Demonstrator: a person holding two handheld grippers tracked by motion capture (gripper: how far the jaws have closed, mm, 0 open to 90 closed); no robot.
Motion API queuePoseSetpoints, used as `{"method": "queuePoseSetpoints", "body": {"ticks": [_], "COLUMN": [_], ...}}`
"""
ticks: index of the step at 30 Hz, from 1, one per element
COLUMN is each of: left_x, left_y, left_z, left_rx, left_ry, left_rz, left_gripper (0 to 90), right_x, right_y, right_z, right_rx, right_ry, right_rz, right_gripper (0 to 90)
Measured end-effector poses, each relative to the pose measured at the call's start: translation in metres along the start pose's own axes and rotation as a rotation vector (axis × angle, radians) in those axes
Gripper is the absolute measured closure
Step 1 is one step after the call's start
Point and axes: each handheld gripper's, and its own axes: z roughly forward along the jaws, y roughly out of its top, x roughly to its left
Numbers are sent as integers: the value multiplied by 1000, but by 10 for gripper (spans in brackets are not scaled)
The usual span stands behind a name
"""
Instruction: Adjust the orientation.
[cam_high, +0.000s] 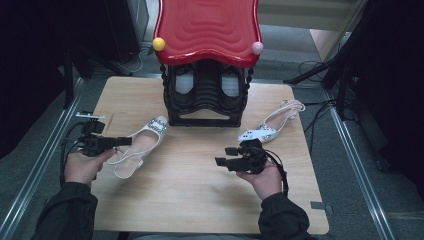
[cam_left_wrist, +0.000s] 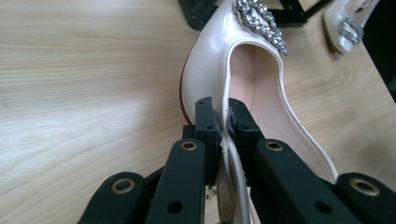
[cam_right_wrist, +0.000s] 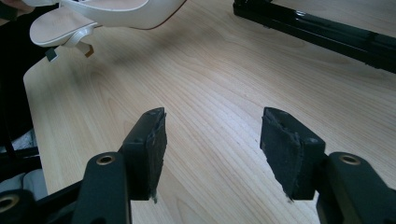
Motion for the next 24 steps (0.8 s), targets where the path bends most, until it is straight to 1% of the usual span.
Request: {"method": "queuePoseSetpoints", "body": {"ticks": [2, 7, 8, 12, 13, 17, 20, 24], "left_x": [-6, -21, -23, -31, -34, -46, -55, -70], "left_y": [0, -1, -1, 1, 2, 6, 8, 11], "left_z": [2, 12, 15, 29, 32, 45, 53, 70], "left_rx": [2, 21, 24, 48, 54, 70, 87, 109], "left_ry": [-14, -57, -68, -131, -139, -149, -173, -202], "left_rz": [18, 38, 33, 42, 44, 75, 94, 124], "left_gripper": [857, 857, 857, 857, 857, 856, 857, 856], "right_x": [0, 0, 0, 1, 1, 1, 1, 1], "right_y": [0, -1, -1, -4, -5, -8, -12, -17], "right_z": [0, 0, 0, -3, -3, -6, -9, -13], "right_rx": [-1, -3, -1, 1, 0, -3, -2, -5], "right_ry": [-2, -1, -3, -11, -12, -21, -32, -46], "right_rz": [-2, 0, 3, 6, 6, 18, 22, 34], "right_gripper": [422, 422, 422, 422, 422, 422, 422, 422]}}
